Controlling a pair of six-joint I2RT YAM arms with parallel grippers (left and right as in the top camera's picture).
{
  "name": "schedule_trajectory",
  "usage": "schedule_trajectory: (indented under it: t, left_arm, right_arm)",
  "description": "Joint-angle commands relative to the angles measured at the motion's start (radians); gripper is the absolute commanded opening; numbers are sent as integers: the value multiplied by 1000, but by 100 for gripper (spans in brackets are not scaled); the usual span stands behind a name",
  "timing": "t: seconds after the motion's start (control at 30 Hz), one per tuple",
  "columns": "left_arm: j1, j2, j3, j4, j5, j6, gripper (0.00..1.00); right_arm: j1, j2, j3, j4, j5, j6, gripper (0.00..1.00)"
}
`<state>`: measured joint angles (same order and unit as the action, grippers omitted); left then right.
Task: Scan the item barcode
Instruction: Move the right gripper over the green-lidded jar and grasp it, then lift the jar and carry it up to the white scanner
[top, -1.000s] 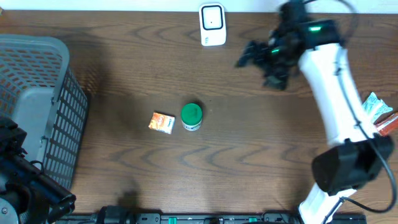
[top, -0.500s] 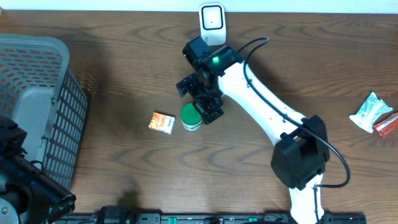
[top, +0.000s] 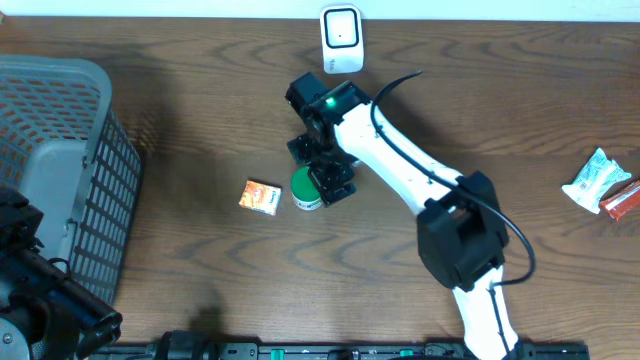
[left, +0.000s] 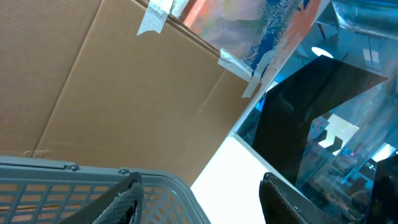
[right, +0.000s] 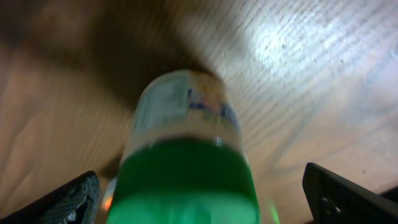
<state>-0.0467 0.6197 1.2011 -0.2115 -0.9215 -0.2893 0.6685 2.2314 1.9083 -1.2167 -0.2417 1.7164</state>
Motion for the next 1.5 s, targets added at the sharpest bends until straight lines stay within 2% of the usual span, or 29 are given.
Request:
schedule_trajectory:
  t: [0.0, 0.33, 0.5, 0.67, 0.8, 0.97, 1.33, 1.47]
  left_arm:
    - [-2, -2, -2, 3, -3, -4, 61]
    - [-2, -2, -2, 3, -3, -4, 61]
    - [-2, -2, -2, 3, -3, -4, 61]
    - [-2, -2, -2, 3, -3, -4, 61]
    - [-2, -2, -2, 3, -3, -4, 61]
    - [-2, -2, -2, 3, -3, -4, 61]
    - [-2, -2, -2, 3, -3, -4, 61]
    - [-2, -2, -2, 3, -3, -4, 61]
  right_arm:
    - [29, 64, -5, 8, 16, -5, 99]
    - [68, 138, -5, 62, 41, -23, 99]
    - [71, 138, -5, 64, 89, -74, 79]
    - [68, 138, -4, 65, 129, -176, 73]
    - [48, 133, 5, 58, 24, -267, 67]
    - [-8, 103, 18, 49, -197, -436, 61]
    - [-143, 7, 18, -119, -472, -784, 64]
    - [-223, 7, 18, -211, -589, -923, 62]
